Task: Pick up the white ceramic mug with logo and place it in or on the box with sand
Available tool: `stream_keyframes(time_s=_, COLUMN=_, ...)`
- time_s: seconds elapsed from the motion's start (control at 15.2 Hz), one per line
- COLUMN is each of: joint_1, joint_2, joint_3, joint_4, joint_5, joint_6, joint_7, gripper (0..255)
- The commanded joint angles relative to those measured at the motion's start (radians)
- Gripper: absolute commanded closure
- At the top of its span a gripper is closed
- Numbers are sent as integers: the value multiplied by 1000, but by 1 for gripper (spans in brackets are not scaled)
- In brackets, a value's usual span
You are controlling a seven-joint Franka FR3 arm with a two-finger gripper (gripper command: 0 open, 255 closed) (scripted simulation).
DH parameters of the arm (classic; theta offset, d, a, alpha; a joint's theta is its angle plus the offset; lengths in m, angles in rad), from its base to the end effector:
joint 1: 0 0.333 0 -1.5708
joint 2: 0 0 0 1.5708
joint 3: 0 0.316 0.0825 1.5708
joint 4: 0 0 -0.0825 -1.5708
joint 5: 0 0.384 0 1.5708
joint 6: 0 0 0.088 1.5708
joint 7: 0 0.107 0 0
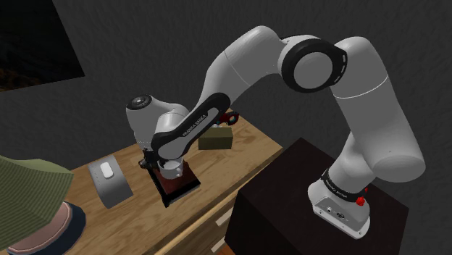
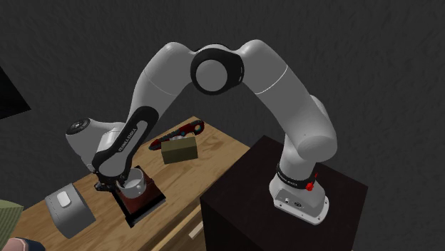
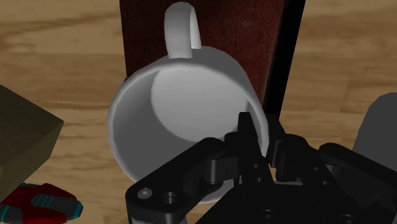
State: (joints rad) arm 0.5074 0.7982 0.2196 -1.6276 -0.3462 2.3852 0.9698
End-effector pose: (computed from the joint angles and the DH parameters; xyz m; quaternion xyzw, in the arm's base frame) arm 0.5249 0.4398 0.1587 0.9989 -0.0258 0.0256 0.0297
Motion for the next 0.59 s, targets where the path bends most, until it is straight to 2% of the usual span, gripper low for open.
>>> stream_keyframes(time_s=0.0, joint_1=0, joint_2=0, joint_3=0, joint_4=0, joint_5=0, joint_6=0, joint_7=0, gripper=255)
stream_keyframes(time_s=0.07, joint_1=0, joint_2=0, joint_3=0, joint_4=0, joint_5=0, joint_6=0, joint_7=0, gripper=0)
stream_keyframes(time_s=0.4, joint_1=0, joint_2=0, joint_3=0, joint_4=0, joint_5=0, joint_6=0, joint_7=0, gripper=0)
stream_keyframes(time_s=0.53, joint_1=-6, joint_2=-50, joint_3=13, joint_4=-12, joint_5=13, joint_6=-37, joint_7=-7, gripper=0)
